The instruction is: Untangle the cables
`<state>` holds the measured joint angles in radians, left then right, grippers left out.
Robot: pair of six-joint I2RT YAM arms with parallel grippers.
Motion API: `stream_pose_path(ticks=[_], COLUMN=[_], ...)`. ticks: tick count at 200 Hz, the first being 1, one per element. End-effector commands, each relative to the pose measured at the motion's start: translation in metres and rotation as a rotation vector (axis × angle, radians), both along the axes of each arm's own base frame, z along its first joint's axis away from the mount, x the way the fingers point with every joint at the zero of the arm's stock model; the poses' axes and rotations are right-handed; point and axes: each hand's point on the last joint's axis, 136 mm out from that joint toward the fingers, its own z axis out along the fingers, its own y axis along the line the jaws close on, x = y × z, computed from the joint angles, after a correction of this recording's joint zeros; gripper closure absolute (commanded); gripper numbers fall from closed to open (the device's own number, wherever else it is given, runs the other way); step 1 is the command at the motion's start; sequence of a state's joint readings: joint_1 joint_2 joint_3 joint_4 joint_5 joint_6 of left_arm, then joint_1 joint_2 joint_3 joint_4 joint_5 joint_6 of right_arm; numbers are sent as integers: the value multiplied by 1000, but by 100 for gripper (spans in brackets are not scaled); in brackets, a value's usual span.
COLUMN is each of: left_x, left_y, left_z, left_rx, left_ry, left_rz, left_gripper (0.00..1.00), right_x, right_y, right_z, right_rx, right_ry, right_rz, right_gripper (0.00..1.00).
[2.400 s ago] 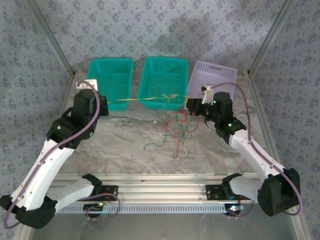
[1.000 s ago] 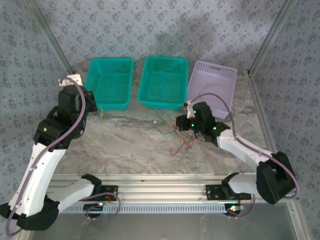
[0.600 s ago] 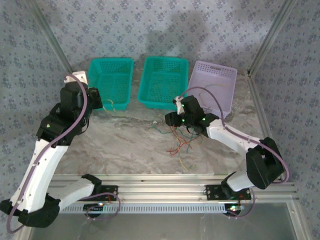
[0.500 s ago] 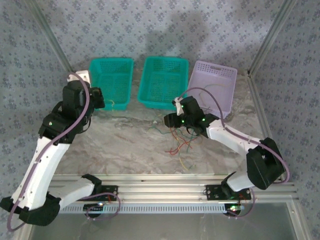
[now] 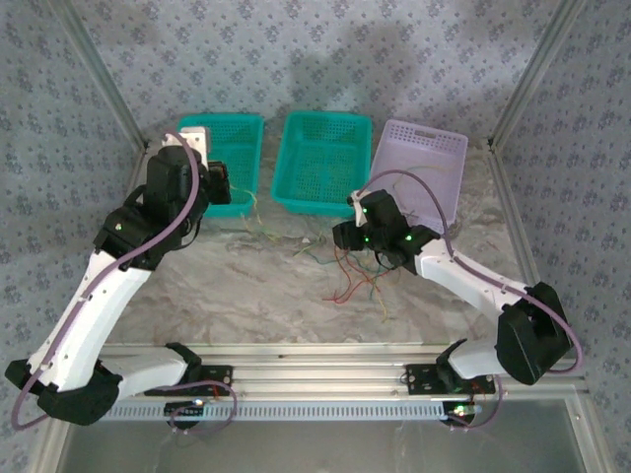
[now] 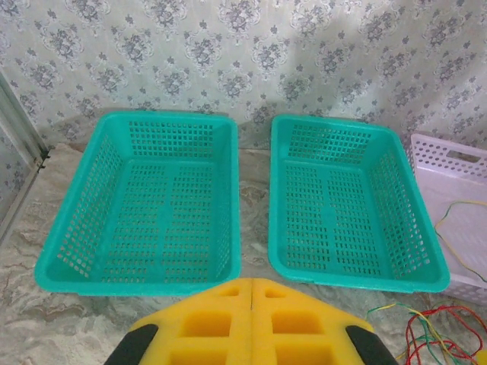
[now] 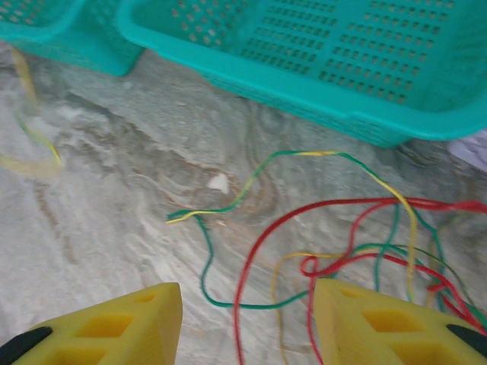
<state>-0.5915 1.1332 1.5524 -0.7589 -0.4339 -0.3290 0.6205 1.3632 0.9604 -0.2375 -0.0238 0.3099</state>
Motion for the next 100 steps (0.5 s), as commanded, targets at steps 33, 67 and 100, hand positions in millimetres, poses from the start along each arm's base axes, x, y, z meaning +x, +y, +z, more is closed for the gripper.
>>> stream_pose_path(ticks=[33,67,100], left_x=[-3,-4,-3], left_y=[-7,-17,-21], left_z=[-8,-17,-21], left_rx=[20,40,68], left_ry=[7,19,24], left_rz=[-36,-65,-70], left_gripper=[100,100,100], right_x=[7,-12,-28], right_y=[-60,-68,-70], right_z=[-32,-61,-79], right_rx=[-185,-287,-310], right_ry=[116,229,300], right_rz=[-222,-224,-219], right_gripper=[49,50,54])
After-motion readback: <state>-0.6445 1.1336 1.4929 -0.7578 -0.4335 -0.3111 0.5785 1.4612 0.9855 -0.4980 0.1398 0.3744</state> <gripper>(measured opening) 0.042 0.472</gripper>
